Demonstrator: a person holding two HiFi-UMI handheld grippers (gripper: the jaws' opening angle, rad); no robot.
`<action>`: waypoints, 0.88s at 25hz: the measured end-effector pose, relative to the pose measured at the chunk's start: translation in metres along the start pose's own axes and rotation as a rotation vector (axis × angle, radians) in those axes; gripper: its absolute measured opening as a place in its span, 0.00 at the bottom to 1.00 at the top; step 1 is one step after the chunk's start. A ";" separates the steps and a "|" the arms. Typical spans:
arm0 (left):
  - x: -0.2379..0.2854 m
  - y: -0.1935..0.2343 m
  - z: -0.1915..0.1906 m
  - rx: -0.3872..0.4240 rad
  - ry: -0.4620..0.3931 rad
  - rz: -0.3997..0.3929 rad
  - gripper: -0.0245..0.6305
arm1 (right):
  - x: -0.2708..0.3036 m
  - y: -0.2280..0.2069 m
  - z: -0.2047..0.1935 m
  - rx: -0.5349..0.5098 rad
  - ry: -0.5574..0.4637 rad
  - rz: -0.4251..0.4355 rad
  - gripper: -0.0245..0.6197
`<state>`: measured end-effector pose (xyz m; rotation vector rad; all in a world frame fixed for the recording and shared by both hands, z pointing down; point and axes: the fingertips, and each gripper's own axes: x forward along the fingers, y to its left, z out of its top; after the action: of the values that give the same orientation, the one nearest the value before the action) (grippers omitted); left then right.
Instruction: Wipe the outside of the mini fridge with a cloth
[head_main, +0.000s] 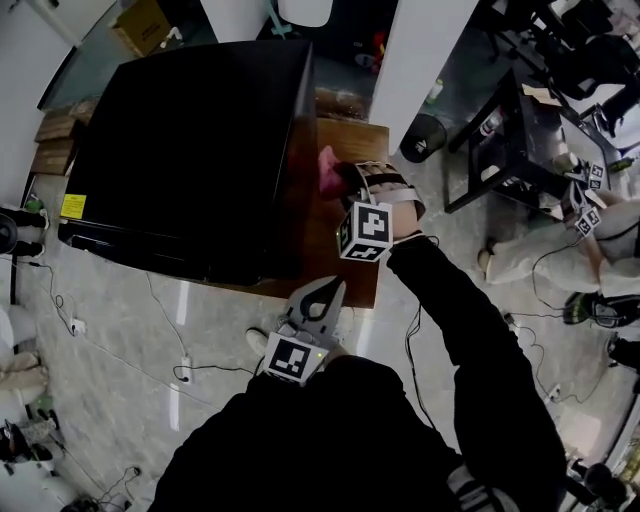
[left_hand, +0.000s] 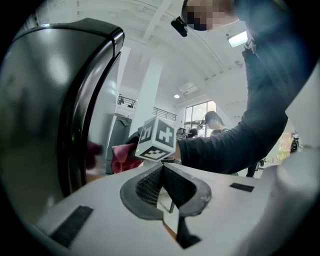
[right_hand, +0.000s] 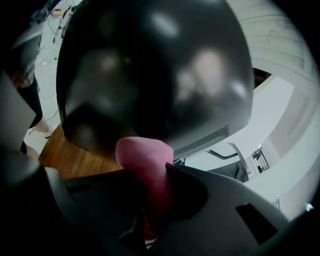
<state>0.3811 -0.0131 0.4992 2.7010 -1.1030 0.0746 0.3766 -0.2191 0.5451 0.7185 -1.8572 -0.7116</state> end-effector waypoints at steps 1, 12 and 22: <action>-0.001 -0.001 0.006 -0.007 -0.004 -0.002 0.05 | -0.015 -0.008 0.008 0.002 -0.007 -0.013 0.13; -0.040 -0.019 0.032 0.020 -0.027 -0.076 0.05 | -0.138 -0.039 0.107 0.001 -0.125 -0.105 0.13; -0.070 0.000 0.021 0.017 -0.010 -0.067 0.05 | -0.122 -0.016 0.125 0.009 -0.131 -0.089 0.13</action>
<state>0.3299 0.0298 0.4695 2.7536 -1.0178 0.0596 0.3056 -0.1195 0.4200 0.7799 -1.9576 -0.8255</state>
